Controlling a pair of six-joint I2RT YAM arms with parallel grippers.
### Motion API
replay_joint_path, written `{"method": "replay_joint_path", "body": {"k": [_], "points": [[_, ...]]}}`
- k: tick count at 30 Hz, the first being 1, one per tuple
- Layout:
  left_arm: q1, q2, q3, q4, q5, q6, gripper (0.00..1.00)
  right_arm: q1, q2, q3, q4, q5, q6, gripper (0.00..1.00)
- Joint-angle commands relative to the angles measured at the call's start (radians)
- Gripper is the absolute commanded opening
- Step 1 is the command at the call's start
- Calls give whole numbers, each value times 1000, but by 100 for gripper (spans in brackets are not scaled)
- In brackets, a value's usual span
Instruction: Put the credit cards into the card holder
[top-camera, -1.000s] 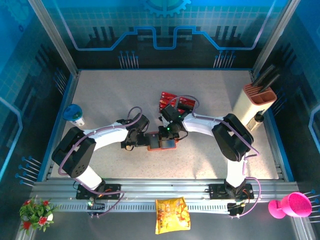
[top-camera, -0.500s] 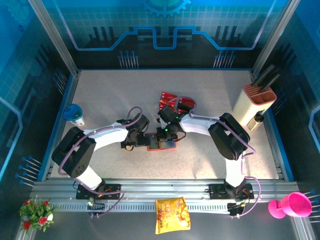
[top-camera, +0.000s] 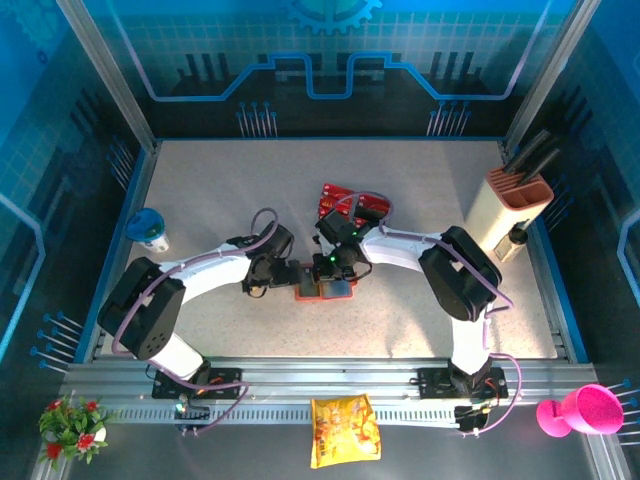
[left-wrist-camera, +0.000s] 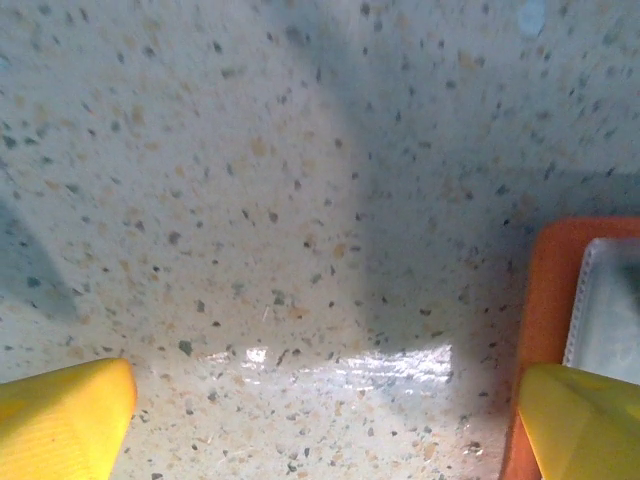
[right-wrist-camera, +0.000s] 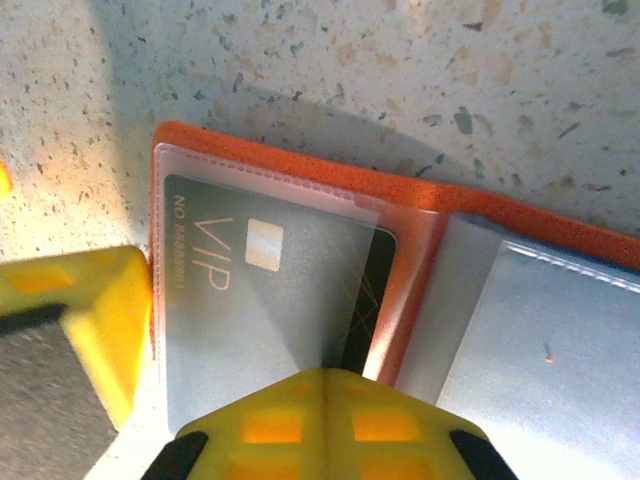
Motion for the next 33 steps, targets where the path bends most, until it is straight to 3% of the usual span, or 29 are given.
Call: {"method": "replay_joint_path", "body": {"k": [1, 17, 24, 33], "points": [[14, -30, 2, 15, 11, 29, 99, -14, -40, 32, -36, -1, -11, 0], [21, -19, -9, 15, 7, 27, 99, -17, 28, 65, -20, -17, -6, 0], [34, -86, 36, -10, 3, 23, 99, -42, -50, 64, -24, -14, -15, 0], [21, -95, 153, 2, 134, 3, 99, -141, -128, -4, -64, 24, -70, 0]]}}
